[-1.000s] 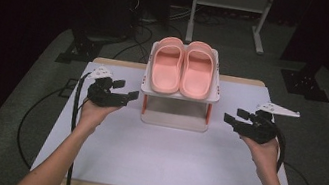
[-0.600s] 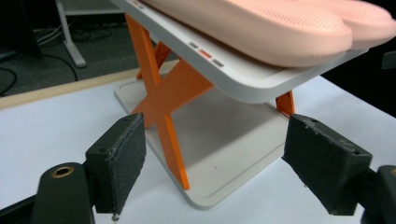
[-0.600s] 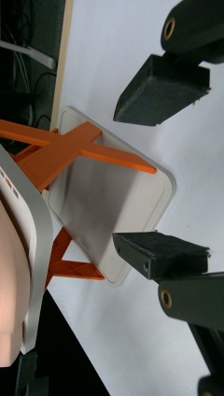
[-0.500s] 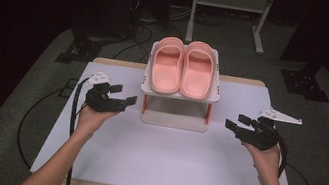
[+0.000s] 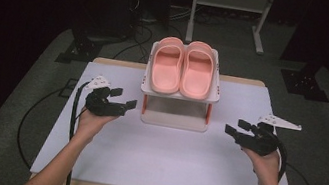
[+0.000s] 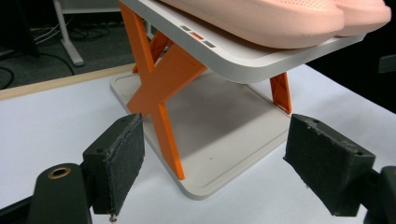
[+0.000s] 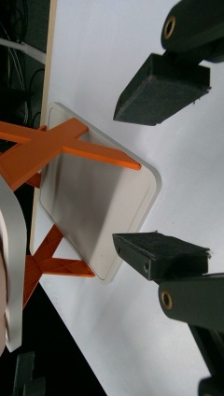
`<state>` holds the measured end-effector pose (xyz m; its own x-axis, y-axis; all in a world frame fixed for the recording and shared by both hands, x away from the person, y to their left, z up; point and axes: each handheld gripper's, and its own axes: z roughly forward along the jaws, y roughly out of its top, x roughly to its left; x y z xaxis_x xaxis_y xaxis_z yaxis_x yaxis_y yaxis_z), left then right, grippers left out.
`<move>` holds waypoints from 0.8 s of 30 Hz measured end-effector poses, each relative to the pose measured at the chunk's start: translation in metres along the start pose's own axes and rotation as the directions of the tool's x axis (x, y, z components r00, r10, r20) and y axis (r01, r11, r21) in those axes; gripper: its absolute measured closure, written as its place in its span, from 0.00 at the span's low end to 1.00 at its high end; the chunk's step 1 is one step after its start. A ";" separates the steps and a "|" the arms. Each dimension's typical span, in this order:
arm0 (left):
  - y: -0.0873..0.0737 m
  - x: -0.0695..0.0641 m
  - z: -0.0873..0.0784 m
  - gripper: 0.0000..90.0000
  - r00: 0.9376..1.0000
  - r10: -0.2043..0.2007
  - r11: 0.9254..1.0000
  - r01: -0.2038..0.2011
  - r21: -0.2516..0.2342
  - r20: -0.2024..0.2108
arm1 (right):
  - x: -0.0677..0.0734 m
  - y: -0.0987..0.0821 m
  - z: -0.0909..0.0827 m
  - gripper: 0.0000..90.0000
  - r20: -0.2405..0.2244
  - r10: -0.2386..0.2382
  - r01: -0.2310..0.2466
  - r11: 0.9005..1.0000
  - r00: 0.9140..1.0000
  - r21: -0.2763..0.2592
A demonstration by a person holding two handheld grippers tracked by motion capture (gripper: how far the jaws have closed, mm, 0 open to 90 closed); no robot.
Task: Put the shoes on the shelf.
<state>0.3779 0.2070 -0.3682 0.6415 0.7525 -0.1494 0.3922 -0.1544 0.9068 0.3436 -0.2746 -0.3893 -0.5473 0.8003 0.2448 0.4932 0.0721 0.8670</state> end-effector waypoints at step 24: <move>-0.023 -0.006 -0.004 0.20 1.000 -0.013 1.000 0.013 0.004 0.017 | 0.002 -0.021 0.003 0.36 -0.009 0.000 0.000 1.000 1.000 0.024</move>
<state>0.3625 0.2090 -0.3863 0.6474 0.7435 -0.1675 0.4031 -0.1475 0.9032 0.3341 -0.2731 -0.4088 -0.5534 0.7950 0.2485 0.5090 0.0867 0.8564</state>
